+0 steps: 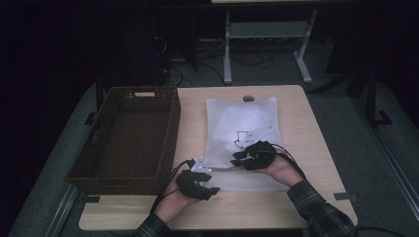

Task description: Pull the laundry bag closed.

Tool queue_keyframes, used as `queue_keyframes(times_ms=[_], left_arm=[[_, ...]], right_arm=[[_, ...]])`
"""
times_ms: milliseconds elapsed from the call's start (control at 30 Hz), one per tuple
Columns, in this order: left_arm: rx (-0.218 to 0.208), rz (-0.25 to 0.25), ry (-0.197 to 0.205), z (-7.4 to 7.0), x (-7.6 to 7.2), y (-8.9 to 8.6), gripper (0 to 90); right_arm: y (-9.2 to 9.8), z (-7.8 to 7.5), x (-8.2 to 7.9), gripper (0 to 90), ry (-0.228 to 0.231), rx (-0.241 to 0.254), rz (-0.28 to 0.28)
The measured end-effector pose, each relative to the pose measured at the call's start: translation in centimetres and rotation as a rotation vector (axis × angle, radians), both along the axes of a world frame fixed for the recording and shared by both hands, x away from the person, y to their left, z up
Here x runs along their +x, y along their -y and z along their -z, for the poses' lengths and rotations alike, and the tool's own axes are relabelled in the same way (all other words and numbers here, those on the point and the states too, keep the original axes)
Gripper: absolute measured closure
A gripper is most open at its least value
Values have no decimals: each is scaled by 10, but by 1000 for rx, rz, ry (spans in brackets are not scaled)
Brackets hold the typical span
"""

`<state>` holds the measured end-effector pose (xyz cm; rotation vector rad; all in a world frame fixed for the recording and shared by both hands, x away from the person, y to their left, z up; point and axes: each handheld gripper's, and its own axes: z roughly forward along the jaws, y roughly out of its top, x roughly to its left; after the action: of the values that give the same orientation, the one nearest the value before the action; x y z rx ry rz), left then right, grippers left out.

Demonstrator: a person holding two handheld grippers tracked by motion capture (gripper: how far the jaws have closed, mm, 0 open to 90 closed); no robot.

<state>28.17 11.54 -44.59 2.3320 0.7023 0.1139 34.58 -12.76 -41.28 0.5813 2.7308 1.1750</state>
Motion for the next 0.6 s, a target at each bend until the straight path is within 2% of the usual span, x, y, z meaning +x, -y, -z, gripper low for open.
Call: queue_keyframes(times_ms=[200, 600], left_arm=[[-12, -24, -5, 0, -7, -11, 440], [-2, -38, -10, 0, -19, -26, 432]], right_arm=[[-22, 2, 3, 684, -9, 13, -34], [-83, 16, 18, 692, -54, -3, -84]])
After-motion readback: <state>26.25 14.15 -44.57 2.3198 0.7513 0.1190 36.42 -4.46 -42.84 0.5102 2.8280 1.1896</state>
